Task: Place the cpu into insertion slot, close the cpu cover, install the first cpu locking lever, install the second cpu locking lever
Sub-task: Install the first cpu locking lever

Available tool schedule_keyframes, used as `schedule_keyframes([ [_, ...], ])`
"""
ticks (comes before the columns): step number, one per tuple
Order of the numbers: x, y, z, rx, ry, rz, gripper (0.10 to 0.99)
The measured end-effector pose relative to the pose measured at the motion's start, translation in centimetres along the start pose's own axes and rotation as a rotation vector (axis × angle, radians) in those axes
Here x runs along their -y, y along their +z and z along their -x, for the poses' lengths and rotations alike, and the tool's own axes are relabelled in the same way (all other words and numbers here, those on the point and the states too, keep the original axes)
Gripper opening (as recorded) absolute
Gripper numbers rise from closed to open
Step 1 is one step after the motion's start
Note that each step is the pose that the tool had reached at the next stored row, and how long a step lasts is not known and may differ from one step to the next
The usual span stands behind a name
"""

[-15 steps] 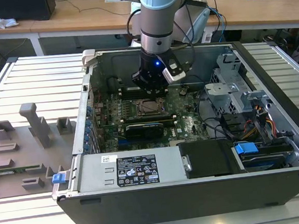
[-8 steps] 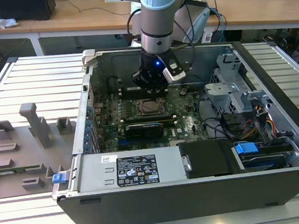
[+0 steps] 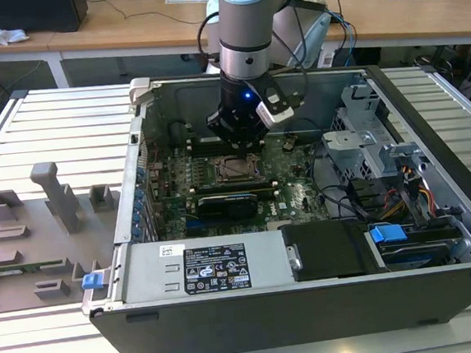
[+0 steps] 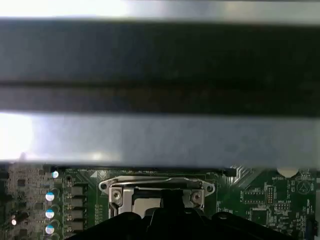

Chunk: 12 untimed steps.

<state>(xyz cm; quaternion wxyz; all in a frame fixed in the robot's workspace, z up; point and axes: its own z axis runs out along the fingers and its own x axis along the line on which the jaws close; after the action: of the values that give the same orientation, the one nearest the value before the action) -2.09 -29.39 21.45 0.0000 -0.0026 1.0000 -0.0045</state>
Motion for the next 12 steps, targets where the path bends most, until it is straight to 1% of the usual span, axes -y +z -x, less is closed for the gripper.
schedule_keyframes([
  [2, 0.58, 0.01, -0.09, 0.0002, 0.0, -0.001, 0.106],
  [3, 1.18, 0.01, -0.19, 0.0004, -0.001, -0.001, 0.106],
  [5, 1.59, 0.01, -0.26, 0.0007, -0.001, -0.001, 0.106],
  [9, 1.67, -0.19, -0.27, 0.0007, -0.001, -0.001, 0.106],
  [10, 1.67, -0.35, -0.27, 0.0007, -0.001, -0.001, 0.106],
  [11, 1.67, -0.82, -0.27, 0.0007, -0.001, -0.001, 0.106],
  [12, 1.67, -0.97, -0.27, 0.0006, -0.001, -0.001, 0.106],
])
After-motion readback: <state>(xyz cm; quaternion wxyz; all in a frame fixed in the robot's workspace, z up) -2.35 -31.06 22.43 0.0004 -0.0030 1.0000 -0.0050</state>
